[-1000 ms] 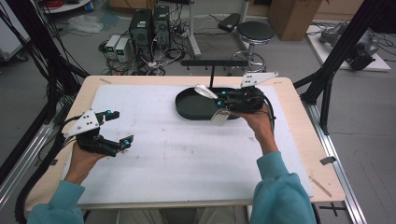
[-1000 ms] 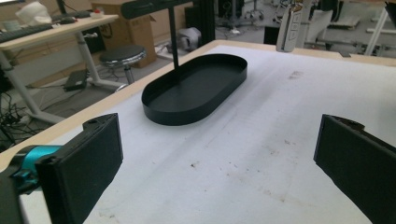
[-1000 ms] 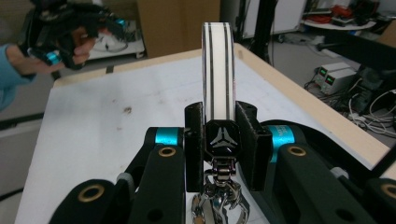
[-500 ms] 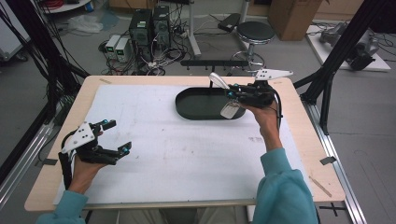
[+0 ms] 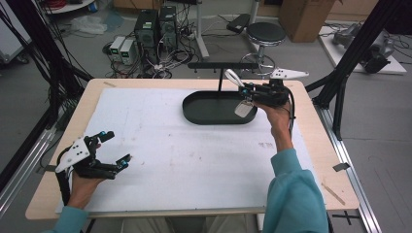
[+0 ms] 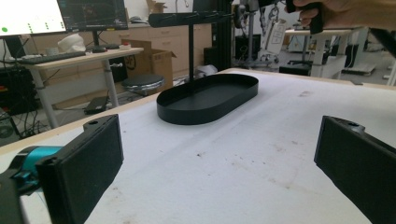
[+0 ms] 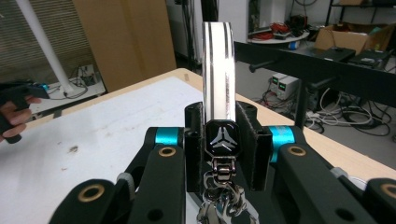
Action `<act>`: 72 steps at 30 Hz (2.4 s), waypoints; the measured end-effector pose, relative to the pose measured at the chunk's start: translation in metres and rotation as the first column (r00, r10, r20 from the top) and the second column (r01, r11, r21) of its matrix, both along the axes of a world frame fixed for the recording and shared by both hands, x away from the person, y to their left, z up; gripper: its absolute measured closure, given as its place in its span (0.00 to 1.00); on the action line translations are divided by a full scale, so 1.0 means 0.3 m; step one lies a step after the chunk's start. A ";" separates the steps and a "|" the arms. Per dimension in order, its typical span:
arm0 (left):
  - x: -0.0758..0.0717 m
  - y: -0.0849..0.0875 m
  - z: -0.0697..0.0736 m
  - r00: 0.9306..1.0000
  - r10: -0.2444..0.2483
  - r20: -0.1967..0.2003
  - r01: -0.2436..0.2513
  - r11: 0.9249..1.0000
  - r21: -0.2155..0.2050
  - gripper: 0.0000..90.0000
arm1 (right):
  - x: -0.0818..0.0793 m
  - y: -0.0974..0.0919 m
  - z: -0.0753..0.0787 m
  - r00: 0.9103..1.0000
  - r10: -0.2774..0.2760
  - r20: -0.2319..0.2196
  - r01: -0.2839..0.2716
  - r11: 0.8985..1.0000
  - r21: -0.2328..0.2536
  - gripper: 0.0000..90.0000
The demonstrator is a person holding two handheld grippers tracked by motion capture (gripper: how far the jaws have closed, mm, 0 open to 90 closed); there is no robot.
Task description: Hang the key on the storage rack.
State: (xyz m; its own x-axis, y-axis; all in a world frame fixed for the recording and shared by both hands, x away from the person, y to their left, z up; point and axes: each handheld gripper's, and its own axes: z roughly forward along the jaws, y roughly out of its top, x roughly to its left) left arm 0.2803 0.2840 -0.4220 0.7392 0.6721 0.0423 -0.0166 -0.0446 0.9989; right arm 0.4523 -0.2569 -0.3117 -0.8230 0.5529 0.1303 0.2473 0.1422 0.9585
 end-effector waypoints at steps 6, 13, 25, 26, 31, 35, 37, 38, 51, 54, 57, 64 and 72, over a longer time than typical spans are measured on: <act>-0.014 0.019 -0.041 1.000 0.015 0.002 -0.015 0.999 -0.035 0.02 | 0.028 0.001 -0.002 1.000 -0.015 -0.008 0.015 1.000 -0.007 0.83; -0.026 0.027 -0.071 0.999 0.034 -0.001 -0.034 0.998 -0.047 0.02 | 0.059 -0.007 -0.026 0.999 -0.037 -0.024 0.037 0.999 0.004 0.83; -0.031 0.030 -0.105 0.998 0.056 0.000 -0.056 0.997 -0.052 0.02 | 0.102 -0.003 -0.065 0.997 -0.071 -0.033 0.070 0.997 -0.014 0.83; -0.031 0.029 -0.107 0.998 0.057 -0.002 -0.057 0.997 -0.055 0.02 | 0.103 -0.002 -0.067 0.996 -0.075 -0.048 0.074 0.997 -0.012 0.83; -0.029 0.036 -0.117 0.998 0.057 -0.004 -0.058 0.996 -0.067 0.02 | 0.120 -0.007 -0.083 0.993 -0.106 -0.048 0.104 0.994 -0.027 0.83; -0.029 0.037 -0.118 0.998 0.059 -0.004 -0.060 0.996 -0.068 0.02 | 0.134 -0.008 -0.093 0.991 -0.118 -0.061 0.116 0.993 -0.028 0.83; -0.030 0.036 -0.118 0.998 0.062 -0.003 -0.062 0.995 -0.073 0.02 | 0.142 -0.006 -0.096 0.991 -0.121 -0.059 0.119 0.992 -0.029 0.83; -0.030 0.036 -0.118 0.998 0.062 -0.003 -0.062 0.995 -0.074 0.02 | 0.147 -0.004 -0.097 0.990 -0.126 -0.056 0.125 0.992 -0.025 0.83; -0.031 0.035 -0.119 0.998 0.062 -0.003 -0.062 0.996 -0.068 0.02 | 0.176 -0.014 -0.128 0.982 -0.164 -0.094 0.165 0.986 -0.007 0.83; -0.031 0.035 -0.119 0.998 0.060 -0.002 -0.060 0.996 -0.068 0.02 | 0.186 -0.023 -0.139 0.981 -0.171 -0.090 0.172 0.985 0.004 0.83; -0.031 0.035 -0.119 0.998 0.060 -0.002 -0.060 0.996 -0.068 0.02 | 0.191 -0.023 -0.144 0.980 -0.174 -0.092 0.175 0.984 0.006 0.83; -0.032 0.034 -0.119 0.998 0.060 0.001 -0.060 0.996 -0.068 0.02 | 0.203 -0.012 -0.160 0.978 -0.191 -0.090 0.192 0.981 0.005 0.83; -0.033 0.034 -0.119 0.998 0.059 0.006 -0.059 0.996 -0.065 0.02 | 0.214 0.002 -0.174 0.973 -0.217 -0.078 0.217 0.976 -0.007 0.83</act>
